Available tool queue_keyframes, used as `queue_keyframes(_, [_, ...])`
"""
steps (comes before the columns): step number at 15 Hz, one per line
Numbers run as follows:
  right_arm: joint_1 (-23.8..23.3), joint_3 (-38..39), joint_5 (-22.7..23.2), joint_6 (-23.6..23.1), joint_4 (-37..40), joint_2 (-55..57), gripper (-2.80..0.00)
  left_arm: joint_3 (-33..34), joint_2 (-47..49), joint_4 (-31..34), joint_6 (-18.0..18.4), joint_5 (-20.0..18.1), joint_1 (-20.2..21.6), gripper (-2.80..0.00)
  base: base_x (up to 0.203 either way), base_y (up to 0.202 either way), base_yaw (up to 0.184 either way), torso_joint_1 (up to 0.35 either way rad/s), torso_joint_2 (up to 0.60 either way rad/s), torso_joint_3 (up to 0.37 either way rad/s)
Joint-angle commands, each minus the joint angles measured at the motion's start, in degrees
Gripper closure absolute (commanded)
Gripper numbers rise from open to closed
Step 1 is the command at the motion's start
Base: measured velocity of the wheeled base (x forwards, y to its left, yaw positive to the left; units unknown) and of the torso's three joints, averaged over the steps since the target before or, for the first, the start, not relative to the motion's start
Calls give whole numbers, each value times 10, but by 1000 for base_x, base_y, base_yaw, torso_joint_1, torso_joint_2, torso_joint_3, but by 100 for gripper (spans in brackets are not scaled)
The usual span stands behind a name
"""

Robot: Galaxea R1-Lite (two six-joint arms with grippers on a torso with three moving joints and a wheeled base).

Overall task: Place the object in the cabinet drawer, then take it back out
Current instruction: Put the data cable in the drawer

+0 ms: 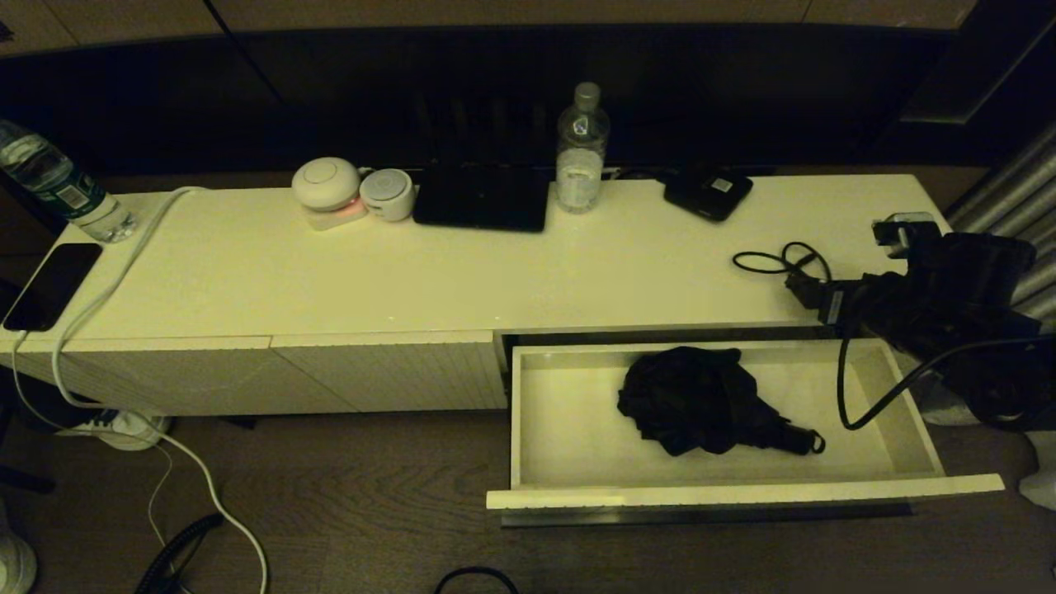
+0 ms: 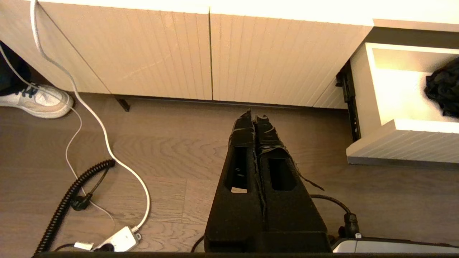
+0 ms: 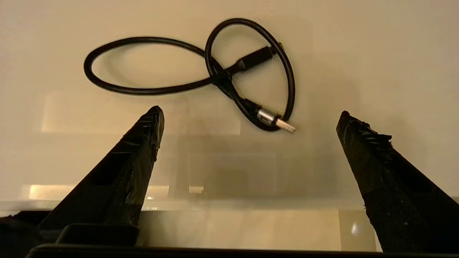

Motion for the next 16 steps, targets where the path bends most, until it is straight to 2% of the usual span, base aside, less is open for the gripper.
queue_keyframes(1, [0,-1,6,0,-4,11,-280,0,-1,0,0,0,0,0,0,0,0,0,0,0])
queue_keyframes(16, [2,-13,17,-1,-22,34,-280,0,-1,0,0,0,0,0,0,0,0,0,0,0])
